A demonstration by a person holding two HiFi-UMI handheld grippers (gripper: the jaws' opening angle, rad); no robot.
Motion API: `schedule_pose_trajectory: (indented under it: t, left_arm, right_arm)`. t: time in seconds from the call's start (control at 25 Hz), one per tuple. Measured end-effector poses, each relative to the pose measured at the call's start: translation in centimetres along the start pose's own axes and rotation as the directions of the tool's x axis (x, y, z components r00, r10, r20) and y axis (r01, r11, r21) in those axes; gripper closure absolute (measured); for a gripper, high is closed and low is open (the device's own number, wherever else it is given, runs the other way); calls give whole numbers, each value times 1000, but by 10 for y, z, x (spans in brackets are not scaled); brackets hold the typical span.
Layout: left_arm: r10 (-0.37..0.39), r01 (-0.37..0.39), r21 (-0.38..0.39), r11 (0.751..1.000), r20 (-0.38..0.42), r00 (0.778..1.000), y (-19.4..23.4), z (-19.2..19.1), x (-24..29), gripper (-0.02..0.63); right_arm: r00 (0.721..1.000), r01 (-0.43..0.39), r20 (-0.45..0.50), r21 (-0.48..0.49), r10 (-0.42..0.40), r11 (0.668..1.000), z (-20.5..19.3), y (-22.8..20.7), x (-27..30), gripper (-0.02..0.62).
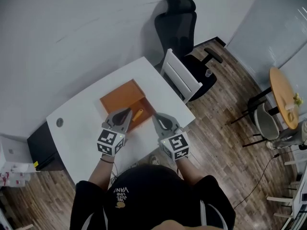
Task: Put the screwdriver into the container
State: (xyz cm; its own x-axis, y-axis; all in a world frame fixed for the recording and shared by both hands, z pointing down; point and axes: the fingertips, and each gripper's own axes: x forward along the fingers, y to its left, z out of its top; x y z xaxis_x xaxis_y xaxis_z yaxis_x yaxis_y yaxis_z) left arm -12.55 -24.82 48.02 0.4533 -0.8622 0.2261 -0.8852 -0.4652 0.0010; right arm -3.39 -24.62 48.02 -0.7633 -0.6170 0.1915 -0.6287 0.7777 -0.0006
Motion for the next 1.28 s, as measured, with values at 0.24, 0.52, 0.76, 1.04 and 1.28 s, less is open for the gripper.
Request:
schedule_pose_trajectory:
  t: [0.24, 0.52, 0.76, 1.04, 1.28]
  left_arm:
    - [41, -41, 0, 999, 11, 999, 2, 4, -19, 589]
    - [54, -54, 0, 999, 43, 998, -2, 18, -36, 589]
    - [67, -68, 27, 997, 43, 997, -5, 19, -44, 589]
    - [75, -75, -9, 997, 53, 996, -9, 15, -53, 589]
    - [80, -80, -5, 997, 36, 996, -13, 7, -58, 589]
  right_arm:
    - [1000, -8, 13, 0, 8, 1000, 5, 2, 1, 583]
    - [1000, -13, 23, 10, 12, 1000, 10, 1, 1, 583]
    - [1000, -12, 25, 5, 12, 1000, 10, 2, -2, 583]
    - [1000, -19, 23, 2, 19, 1000, 11, 7, -4, 583]
    - [999, -28, 19, -3, 28, 1000, 10, 12, -5, 583]
